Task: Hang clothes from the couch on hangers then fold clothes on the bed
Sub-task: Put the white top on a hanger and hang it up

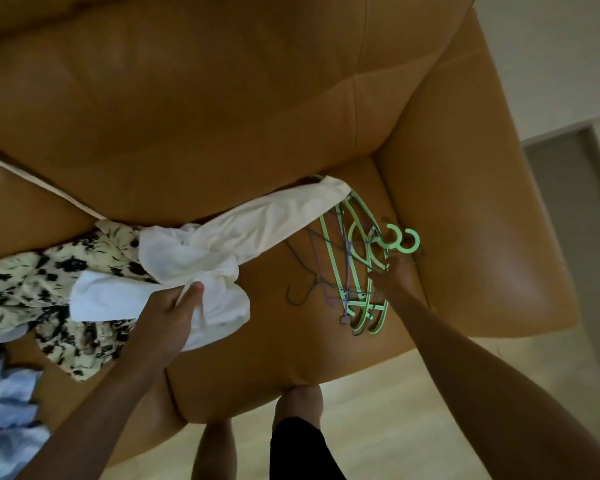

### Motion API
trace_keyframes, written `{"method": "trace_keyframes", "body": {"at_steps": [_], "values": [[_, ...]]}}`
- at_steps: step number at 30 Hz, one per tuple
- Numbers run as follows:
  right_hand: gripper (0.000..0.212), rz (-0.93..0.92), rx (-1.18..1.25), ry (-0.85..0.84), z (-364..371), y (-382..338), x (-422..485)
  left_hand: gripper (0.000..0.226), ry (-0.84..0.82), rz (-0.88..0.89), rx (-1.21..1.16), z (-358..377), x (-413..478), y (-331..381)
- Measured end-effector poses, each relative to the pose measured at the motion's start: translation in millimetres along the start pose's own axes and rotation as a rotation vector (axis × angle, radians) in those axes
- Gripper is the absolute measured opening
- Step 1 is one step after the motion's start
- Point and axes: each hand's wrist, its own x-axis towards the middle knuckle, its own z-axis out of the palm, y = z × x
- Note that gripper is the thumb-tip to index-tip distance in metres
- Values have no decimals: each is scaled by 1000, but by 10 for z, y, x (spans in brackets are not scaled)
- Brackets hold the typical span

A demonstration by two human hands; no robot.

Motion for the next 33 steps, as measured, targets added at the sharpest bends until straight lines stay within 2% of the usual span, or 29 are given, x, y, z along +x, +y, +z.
{"method": "trace_keyframes", "body": {"at_steps": [3,7,10,15,18,22,26,30,33], "values": [[48,-6,-36,16,36,-86,145,35,-6,20,-15,225,151,-56],[38,-62,-189,-28,244,-162,346,27,-13,70,-55,462,260,-2],[40,-40,-217,14,404,-158,441,30,-17,109,-34,572,320,1],[46,-114,-473,155,630,-136,447,35,-25,96,-39,599,411,-17],[45,-126,-459,210,728,-191,452,31,-22,108,-42,584,444,-62],[28,-124,-350,234,742,-307,510,37,-18,101,-33,550,454,-122],[37,-183,-344,292,748,-339,399,34,1,92,-54,515,432,-170],[26,-253,-415,316,698,-238,307,27,10,89,-78,471,365,-188],[33,-328,-475,276,625,-178,215,34,26,86,-86,414,310,-189]]}}
